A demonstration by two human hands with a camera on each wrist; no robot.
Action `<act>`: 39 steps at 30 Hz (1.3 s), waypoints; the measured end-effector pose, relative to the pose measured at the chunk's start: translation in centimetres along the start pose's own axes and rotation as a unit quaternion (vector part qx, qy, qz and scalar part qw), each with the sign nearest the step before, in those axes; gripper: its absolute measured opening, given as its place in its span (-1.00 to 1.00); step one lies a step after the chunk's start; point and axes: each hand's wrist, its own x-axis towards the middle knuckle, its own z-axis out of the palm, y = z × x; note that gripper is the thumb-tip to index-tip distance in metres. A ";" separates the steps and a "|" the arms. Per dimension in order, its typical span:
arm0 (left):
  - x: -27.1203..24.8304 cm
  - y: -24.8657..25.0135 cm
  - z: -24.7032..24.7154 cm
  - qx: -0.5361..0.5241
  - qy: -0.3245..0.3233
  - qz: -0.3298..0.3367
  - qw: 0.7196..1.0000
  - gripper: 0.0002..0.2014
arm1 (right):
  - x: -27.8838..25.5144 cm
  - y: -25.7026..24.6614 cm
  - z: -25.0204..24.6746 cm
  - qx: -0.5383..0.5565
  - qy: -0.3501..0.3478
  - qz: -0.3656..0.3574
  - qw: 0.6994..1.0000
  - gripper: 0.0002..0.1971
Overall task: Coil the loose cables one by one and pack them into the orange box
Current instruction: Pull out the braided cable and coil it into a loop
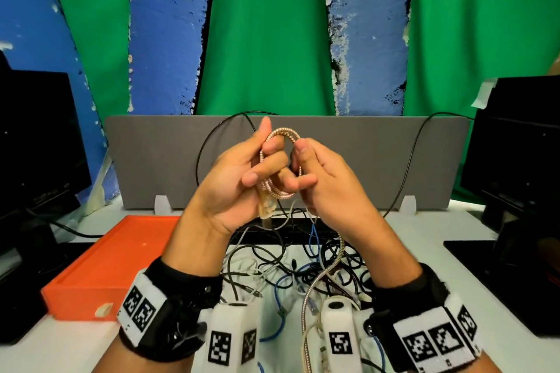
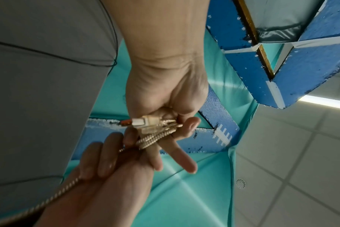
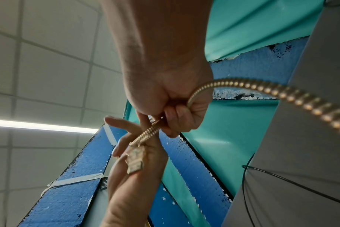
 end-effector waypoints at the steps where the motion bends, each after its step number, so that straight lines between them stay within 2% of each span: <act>1: 0.1 -0.2 0.2 -0.014 0.000 0.010 1.000 -0.57 | 0.0 0.0 -0.1 0.019 0.009 0.010 1.000 -0.59; 4: 0.3 -0.4 0.4 -0.040 -0.025 0.036 0.998 -0.51 | -0.2 -0.4 -0.3 0.075 0.000 0.047 0.996 -0.59; 6: 0.3 0.2 0.3 -0.047 -0.012 0.074 0.996 -0.47 | -0.2 -0.2 -0.8 0.027 -0.037 0.058 0.997 -0.61; 9: 0.1 1.1 -0.2 -0.001 0.080 0.173 0.982 -0.52 | -0.3 0.6 -1.3 -0.140 -0.133 0.068 0.979 -0.64; 11: 0.2 1.2 -0.8 0.099 0.152 0.216 0.959 -0.61 | -0.5 0.6 -1.0 -0.163 -0.182 0.082 0.966 -0.66; 13: 0.5 0.8 -0.8 0.231 0.207 0.229 0.923 -0.66 | -0.9 0.1 -0.4 -0.147 -0.240 0.099 0.954 -0.69; 15: 0.6 0.4 -0.6 0.393 0.238 0.218 0.861 -0.72 | -1.2 -0.2 0.1 -0.156 -0.281 0.103 0.941 -0.72; 16: 0.5 0.2 -0.8 0.485 0.242 0.199 0.816 -0.74 | -1.3 -0.4 0.1 -0.170 -0.282 0.096 0.939 -0.73; 17: 0.4 0.1 -1.2 0.585 0.239 0.166 0.757 -0.78 | -1.3 -0.6 0.0 -0.179 -0.270 0.084 0.942 -0.78; 19: -0.1 0.4 -2.0 0.747 0.216 0.045 0.628 -0.85 | -1.0 -0.9 -0.8 -0.176 -0.212 0.057 0.960 -0.90; 20: -0.4 0.6 -2.2 0.777 0.192 -0.019 0.599 -0.81 | -0.8 -1.0 -1.3 -0.158 -0.172 0.053 0.971 -0.88; 21: -0.5 0.8 -2.1 0.767 0.164 -0.065 0.616 -0.78 | -0.6 -1.1 -1.9 -0.132 -0.130 0.052 0.981 -0.85; 24: -1.0 0.8 -0.8 0.604 0.066 -0.113 0.786 -0.69 | -0.2 -0.9 -3.5 -0.055 -0.022 0.031 0.998 -0.87; 25: -1.1 0.7 -0.5 0.548 0.035 -0.115 0.828 -0.65 | -0.2 -0.8 -3.9 -0.039 -0.004 0.017 0.999 -0.88; 28: -1.1 0.2 -0.5 0.405 -0.035 -0.089 0.909 -0.62 | -0.2 -0.6 -4.3 0.000 0.009 -0.019 1.000 -0.90; 30: -0.9 0.1 -0.3 0.304 -0.017 -0.045 0.951 -0.69 | -0.3 -1.0 -4.0 0.036 0.004 -0.022 0.999 -0.95; 32: -0.6 0.2 0.2 0.190 0.002 0.000 0.982 -0.72 | -0.3 -1.3 -3.5 0.075 -0.006 -0.018 0.997 -0.88; 34: -0.3 0.5 0.6 0.066 0.000 0.055 0.996 -0.75 | -0.3 -1.4 -2.9 0.092 -0.023 -0.009 0.995 -0.79; 37: -0.4 1.8 0.4 -0.115 0.012 0.161 0.980 -0.82 | -0.2 -0.7 -2.7 0.056 -0.077 0.038 0.995 -0.72; 38: -0.5 2.2 0.3 -0.156 0.020 0.186 0.970 -0.81 | -0.2 -0.3 -2.8 0.036 -0.106 0.058 0.992 -0.72; 39: -0.5 2.5 0.2 -0.166 0.049 0.208 0.963 -0.71 | -0.2 0.2 -2.8 0.016 -0.138 0.075 0.987 -0.72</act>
